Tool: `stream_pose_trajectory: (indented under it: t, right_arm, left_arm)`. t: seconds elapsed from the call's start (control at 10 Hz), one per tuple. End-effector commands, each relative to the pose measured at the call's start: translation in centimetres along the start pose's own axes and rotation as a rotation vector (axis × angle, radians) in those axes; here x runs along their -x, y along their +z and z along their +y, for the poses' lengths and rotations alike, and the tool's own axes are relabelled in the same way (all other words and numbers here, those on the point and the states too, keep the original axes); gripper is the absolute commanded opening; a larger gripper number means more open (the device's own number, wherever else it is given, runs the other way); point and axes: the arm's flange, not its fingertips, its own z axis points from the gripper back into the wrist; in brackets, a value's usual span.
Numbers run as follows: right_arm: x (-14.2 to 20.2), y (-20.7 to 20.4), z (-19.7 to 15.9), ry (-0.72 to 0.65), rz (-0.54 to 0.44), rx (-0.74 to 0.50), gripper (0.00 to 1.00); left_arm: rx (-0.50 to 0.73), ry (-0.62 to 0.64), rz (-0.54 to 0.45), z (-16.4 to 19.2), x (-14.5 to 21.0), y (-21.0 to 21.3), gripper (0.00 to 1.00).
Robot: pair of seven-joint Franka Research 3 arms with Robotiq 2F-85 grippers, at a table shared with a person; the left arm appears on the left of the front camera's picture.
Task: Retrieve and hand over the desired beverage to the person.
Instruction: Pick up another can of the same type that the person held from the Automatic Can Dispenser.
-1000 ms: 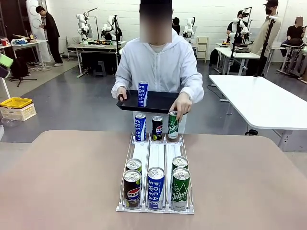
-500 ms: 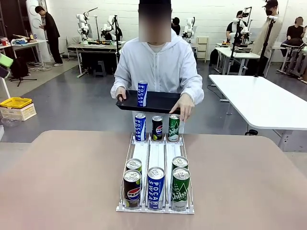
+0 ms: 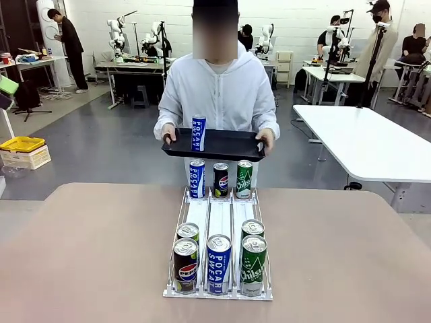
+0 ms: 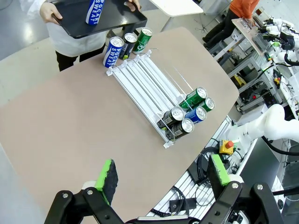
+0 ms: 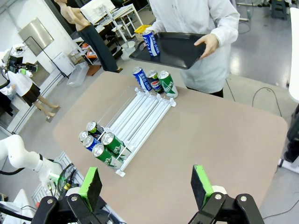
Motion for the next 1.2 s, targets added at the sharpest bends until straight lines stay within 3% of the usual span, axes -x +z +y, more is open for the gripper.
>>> stream_pose_trajectory:
  t: [0.0, 0.6, 0.7, 0.9, 1.1]
  right_arm:
    - [-0.4, -0.1, -0.1, 0.010, -0.027, -0.026, 1.00]
    - [0.0, 0.0, 0.0, 0.000, 0.000, 0.000, 1.00]
    - [-2.3, -5.2, 2.7, 0.057, 0.190, 0.029, 1.00]
    - [-5.5, -14.6, 8.8, 0.033, 0.436, 0.084, 1.00]
    - [-6.0, -21.7, 13.8, -0.064, 0.565, 0.174, 1.00]
  left_arm:
    - [0.007, -0.013, -0.019, 0.1, -0.2, 0.0, 1.00]
    - [0.007, -0.013, -0.019, 0.1, -0.2, 0.0, 1.00]
    - [0.007, -0.013, -0.019, 0.1, -0.2, 0.0, 1.00]
    - [0.007, -0.013, -0.019, 0.1, -0.2, 0.0, 1.00]
    - [0.007, -0.013, -0.019, 0.1, -0.2, 0.0, 1.00]
